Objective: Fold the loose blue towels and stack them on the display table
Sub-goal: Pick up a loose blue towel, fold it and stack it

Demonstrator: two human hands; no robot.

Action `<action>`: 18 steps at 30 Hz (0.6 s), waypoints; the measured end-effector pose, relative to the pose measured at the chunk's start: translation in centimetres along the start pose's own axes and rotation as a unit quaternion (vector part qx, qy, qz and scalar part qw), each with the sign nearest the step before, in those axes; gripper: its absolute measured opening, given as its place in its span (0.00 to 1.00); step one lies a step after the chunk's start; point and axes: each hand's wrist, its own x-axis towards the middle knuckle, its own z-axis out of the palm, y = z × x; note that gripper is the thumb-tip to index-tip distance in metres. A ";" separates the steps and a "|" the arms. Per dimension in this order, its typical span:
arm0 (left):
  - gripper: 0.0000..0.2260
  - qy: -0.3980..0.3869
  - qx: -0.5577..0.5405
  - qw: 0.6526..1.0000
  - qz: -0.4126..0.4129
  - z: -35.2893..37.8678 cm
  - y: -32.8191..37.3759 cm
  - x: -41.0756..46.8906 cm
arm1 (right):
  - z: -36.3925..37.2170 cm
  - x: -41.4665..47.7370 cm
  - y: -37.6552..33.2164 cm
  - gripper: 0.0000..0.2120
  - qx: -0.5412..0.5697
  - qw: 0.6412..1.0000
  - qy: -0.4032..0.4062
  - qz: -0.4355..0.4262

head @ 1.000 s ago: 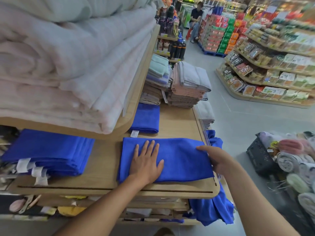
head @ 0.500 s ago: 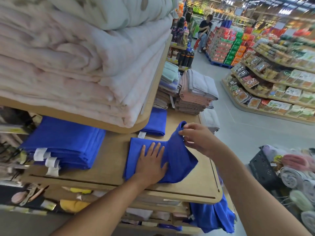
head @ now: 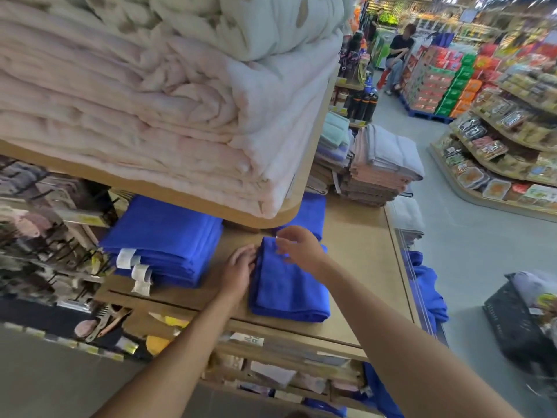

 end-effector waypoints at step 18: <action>0.30 -0.108 0.711 0.645 0.259 0.7 -3.5 1.3 | -1.5 -2.7 12.6 0.40 -0.482 0.863 0.124 -0.086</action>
